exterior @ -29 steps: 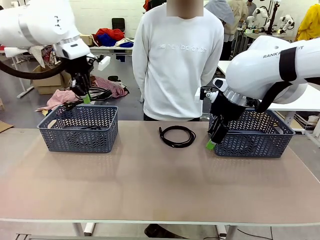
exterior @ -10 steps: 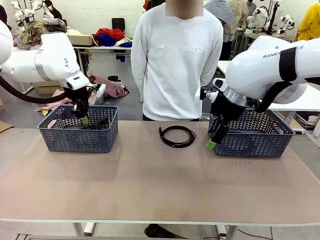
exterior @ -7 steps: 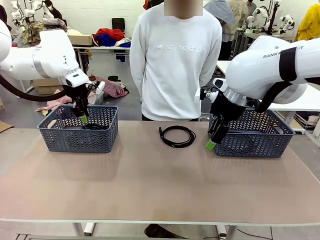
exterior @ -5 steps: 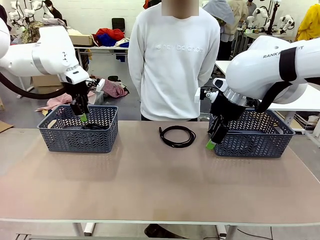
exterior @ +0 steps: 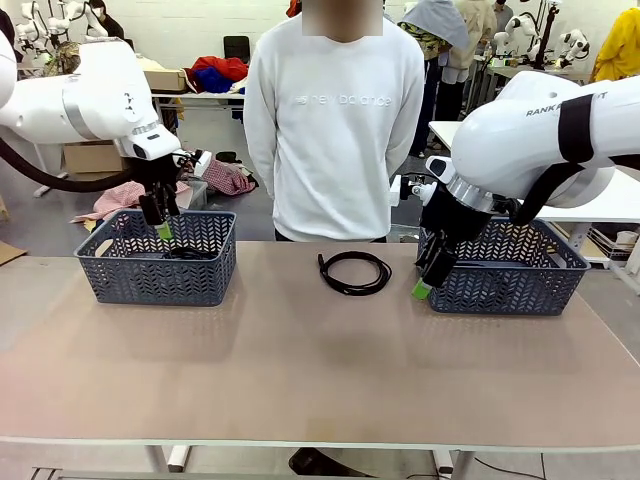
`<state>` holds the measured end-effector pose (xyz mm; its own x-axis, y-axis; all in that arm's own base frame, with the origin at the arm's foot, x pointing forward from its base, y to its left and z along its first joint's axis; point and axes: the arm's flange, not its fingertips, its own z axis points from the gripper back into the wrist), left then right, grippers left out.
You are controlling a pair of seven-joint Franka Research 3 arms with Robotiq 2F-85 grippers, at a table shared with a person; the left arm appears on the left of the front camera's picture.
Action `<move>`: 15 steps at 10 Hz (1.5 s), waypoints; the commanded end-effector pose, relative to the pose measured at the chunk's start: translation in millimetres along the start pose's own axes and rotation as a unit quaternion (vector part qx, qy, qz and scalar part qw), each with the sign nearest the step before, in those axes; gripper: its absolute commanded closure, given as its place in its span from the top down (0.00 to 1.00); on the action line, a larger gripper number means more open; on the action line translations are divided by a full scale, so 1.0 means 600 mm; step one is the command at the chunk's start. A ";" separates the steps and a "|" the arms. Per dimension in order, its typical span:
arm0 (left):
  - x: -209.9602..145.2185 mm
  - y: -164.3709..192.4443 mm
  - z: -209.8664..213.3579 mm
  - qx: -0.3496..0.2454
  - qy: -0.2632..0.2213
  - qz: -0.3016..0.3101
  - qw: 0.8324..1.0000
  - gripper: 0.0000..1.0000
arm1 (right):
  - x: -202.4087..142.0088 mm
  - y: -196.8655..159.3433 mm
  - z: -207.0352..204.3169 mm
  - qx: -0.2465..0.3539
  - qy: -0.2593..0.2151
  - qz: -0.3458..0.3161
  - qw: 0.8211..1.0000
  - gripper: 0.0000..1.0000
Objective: Organize the cables according to human instructions.
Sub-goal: Pick up a bundle of cables and place it in the basket indicated by the human.
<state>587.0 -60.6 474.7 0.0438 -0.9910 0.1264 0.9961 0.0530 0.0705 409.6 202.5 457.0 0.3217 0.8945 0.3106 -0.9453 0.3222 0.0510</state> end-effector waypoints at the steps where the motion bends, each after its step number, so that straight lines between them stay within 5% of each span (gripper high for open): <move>1: -0.001 -0.015 0.003 0.002 -0.010 0.013 1.000 1.00 | 0.004 -0.001 0.002 -0.003 0.000 0.000 1.000 1.00; 3: 0.005 -0.027 -0.002 0.022 -0.010 0.054 0.998 1.00 | 0.004 -0.001 0.002 -0.003 0.000 0.000 1.000 1.00; 4: 0.001 -0.002 0.004 0.006 -0.002 0.009 1.000 1.00 | 0.004 -0.001 0.002 -0.003 0.000 0.000 1.000 1.00; 9: 0.016 -0.006 -0.002 0.018 -0.029 0.042 0.999 1.00 | 0.004 -0.001 0.002 -0.003 0.000 0.000 1.000 1.00; 15: 0.135 -0.134 -0.037 0.028 -0.080 0.116 0.990 1.00 | 0.004 -0.001 0.002 -0.003 0.000 0.000 1.000 1.00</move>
<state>530.6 -149.8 460.8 0.2223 -0.9372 0.2690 0.9664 0.2483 0.0663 409.7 202.4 457.0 0.3218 0.8944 0.3107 -0.9452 0.3224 0.0510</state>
